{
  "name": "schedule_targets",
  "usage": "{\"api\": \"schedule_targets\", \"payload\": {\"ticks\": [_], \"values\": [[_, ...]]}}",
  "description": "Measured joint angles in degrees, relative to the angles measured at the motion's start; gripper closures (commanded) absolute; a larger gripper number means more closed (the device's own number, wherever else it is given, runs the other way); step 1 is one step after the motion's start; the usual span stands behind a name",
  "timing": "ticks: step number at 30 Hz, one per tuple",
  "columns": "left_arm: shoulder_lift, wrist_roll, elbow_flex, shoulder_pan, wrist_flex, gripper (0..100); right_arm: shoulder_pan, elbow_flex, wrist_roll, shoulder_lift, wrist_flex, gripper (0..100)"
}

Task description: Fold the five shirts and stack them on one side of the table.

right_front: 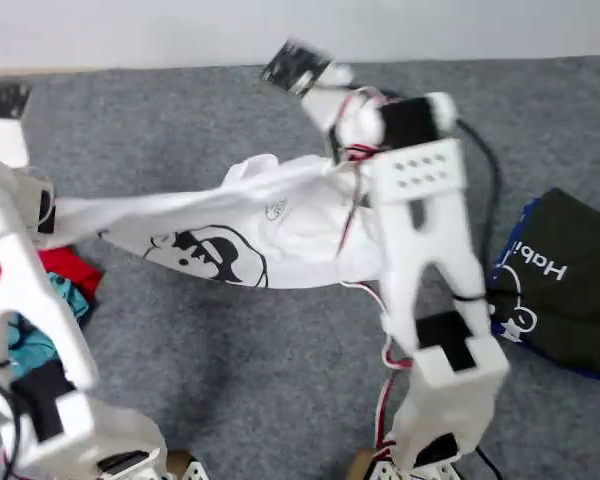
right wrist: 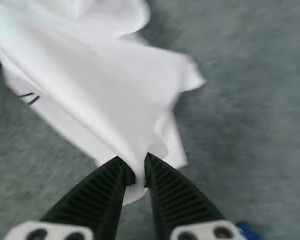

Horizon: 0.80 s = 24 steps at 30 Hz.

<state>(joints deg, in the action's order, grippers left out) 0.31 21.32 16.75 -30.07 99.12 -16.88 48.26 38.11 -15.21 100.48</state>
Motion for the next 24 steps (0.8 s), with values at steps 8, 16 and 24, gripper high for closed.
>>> {"api": "schedule_targets", "payload": {"ticks": [8,16,24], "values": [[-18.81,0.0,0.44,10.11,0.26,99,7.12,11.87,0.0,11.6,0.0,98.8],[-22.95,0.09,-10.99,8.88,0.35,85,9.14,13.71,0.09,14.33,0.09,98.8],[-22.95,6.68,-27.69,-0.18,0.35,82,9.14,13.71,0.18,13.98,0.18,98.8]]}}
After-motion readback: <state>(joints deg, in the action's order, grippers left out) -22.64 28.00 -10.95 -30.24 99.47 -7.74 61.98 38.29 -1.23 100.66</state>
